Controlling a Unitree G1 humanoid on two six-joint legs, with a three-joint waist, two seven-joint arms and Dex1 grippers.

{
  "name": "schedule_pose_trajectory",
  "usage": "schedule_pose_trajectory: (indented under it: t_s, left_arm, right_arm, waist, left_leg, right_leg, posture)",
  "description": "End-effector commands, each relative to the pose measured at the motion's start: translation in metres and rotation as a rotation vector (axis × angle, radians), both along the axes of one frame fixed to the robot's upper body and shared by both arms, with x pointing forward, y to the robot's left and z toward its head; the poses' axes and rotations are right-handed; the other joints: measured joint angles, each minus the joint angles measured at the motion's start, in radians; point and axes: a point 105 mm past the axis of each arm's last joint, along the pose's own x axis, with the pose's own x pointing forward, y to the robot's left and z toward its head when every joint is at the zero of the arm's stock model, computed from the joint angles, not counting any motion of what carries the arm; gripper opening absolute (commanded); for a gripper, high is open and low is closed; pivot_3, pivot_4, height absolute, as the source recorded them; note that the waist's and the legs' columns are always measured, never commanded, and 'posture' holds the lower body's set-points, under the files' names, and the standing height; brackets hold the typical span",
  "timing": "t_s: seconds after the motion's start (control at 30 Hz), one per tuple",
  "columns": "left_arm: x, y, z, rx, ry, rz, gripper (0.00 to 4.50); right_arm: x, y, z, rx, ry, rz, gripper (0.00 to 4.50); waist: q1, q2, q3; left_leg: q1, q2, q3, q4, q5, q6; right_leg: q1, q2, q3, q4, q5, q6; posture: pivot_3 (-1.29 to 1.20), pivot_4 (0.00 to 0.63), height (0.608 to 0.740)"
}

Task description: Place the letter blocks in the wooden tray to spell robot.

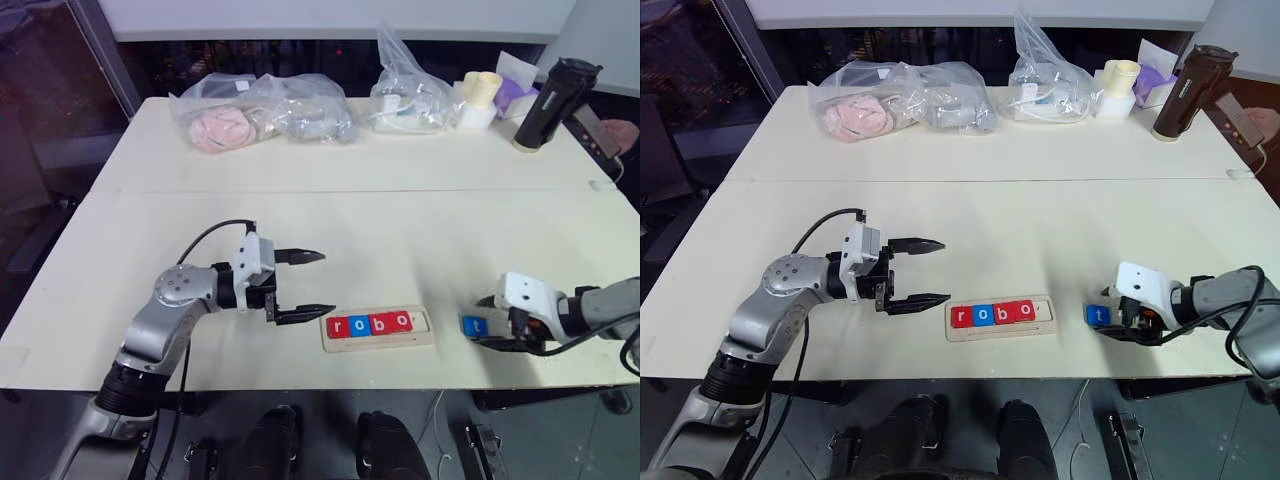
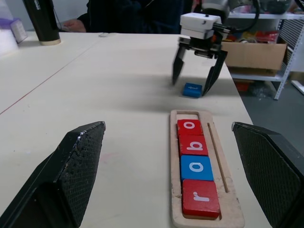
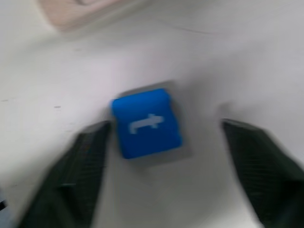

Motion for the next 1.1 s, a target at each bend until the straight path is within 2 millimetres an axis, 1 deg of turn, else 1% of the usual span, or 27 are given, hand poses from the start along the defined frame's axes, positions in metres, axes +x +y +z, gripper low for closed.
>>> schedule_pose_trajectory:
  t_s: [0.03, 0.07, 0.17, 0.27, 0.3, 0.37, 0.5, 0.6, 0.8, 1.1]
  left_arm:
    - [-0.003, 0.001, 0.009, -0.012, -0.039, -0.004, 4.50]
    - [-0.003, 0.001, 0.009, -0.012, -0.039, -0.004, 4.50]
    - [-0.002, 0.002, 0.009, -0.011, -0.039, -0.005, 4.50]
    - [-0.002, 0.002, 0.009, -0.009, -0.037, -0.009, 4.50]
    - [-0.001, 0.001, 0.009, -0.008, -0.038, -0.011, 4.50]
    - [-0.001, 0.001, 0.009, -0.008, -0.038, -0.013, 4.50]
    - [0.000, 0.000, 0.010, -0.012, -0.043, -0.014, 4.50]
    - [0.001, -0.001, 0.011, -0.016, -0.045, -0.010, 4.50]
    - [-0.001, 0.001, 0.011, -0.018, -0.047, 0.006, 4.50]
    - [-0.001, 0.001, 0.011, -0.022, -0.048, 0.020, 4.50]
  right_arm:
    - [-0.001, -0.001, -0.003, -0.012, -0.004, -0.001, 1.43]
    - [0.000, 0.001, -0.001, -0.009, -0.009, 0.003, 1.11]
    - [0.005, 0.008, 0.008, -0.018, -0.052, 0.040, 1.13]
    - [0.012, 0.029, 0.033, -0.027, -0.119, 0.165, 1.13]
    - [0.012, 0.036, 0.038, -0.023, -0.120, 0.199, 1.13]
    - [0.011, 0.046, 0.041, -0.010, -0.111, 0.247, 1.13]
    - [0.015, 0.062, 0.037, 0.002, -0.089, 0.306, 1.13]
    - [0.017, 0.067, 0.032, -0.006, -0.072, 0.337, 1.13]
    - [0.018, 0.071, 0.023, -0.026, -0.039, 0.375, 1.13]
    - [0.020, 0.074, 0.019, -0.030, -0.003, 0.388, 1.13]
  waist:
    - [-0.001, 0.000, 0.000]
    - [0.000, 0.000, 0.000]
    - [0.000, 0.000, 0.000]
    - [-0.003, 0.002, 0.000]
    - [-0.003, 0.003, 0.000]
    - [0.001, 0.003, 0.000]
    - [0.005, 0.002, 0.001]
    - [0.003, 0.002, 0.001]
    - [0.001, 0.002, 0.001]
    - [0.001, 0.002, 0.000]
  left_leg:
    - [0.001, 0.000, 0.000, 0.000, -0.001, -0.002]
    - [0.001, 0.000, 0.000, 0.000, -0.001, -0.002]
    - [0.001, 0.000, 0.000, 0.001, -0.001, -0.002]
    - [0.001, 0.000, 0.001, 0.000, -0.001, -0.003]
    - [0.001, 0.000, 0.001, 0.000, -0.001, -0.002]
    - [0.001, 0.000, 0.001, -0.001, -0.001, -0.001]
    - [0.000, 0.000, 0.001, -0.001, 0.000, -0.001]
    - [0.000, -0.001, 0.001, 0.000, 0.000, 0.000]
    - [0.000, -0.001, 0.001, 0.000, 0.000, -0.001]
    - [0.000, -0.001, 0.001, 0.000, 0.000, -0.001]
  right_leg:
    - [0.000, 0.000, 0.000, 0.000, 0.000, 0.000]
    - [0.001, 0.000, 0.000, 0.000, 0.000, -0.001]
    - [0.001, 0.000, 0.000, 0.000, 0.001, 0.000]
    - [0.000, 0.000, 0.001, 0.001, 0.001, 0.000]
    - [-0.001, 0.000, 0.002, 0.001, 0.001, 0.000]
    - [-0.002, 0.001, 0.002, 0.001, 0.001, 0.000]
    - [-0.001, 0.000, 0.001, 0.000, 0.001, 0.000]
    - [-0.001, -0.001, 0.001, 0.000, 0.001, 0.000]
    - [-0.002, 0.000, 0.001, 0.001, 0.001, 0.001]
    - [-0.002, 0.000, 0.001, 0.001, 0.002, 0.003]
  posture:
    - [0.00, 0.150, 0.738]
    - [0.00, 0.150, 0.738]
    - [0.00, 0.150, 0.738]
    - [0.00, 0.150, 0.738]
    - [0.00, 0.150, 0.738]
    - [0.00, 0.150, 0.738]
    - [0.00, 0.150, 0.738]
    - [0.00, 0.150, 0.738]
    - [0.00, 0.150, 0.738]
    - [0.00, 0.150, 0.738]
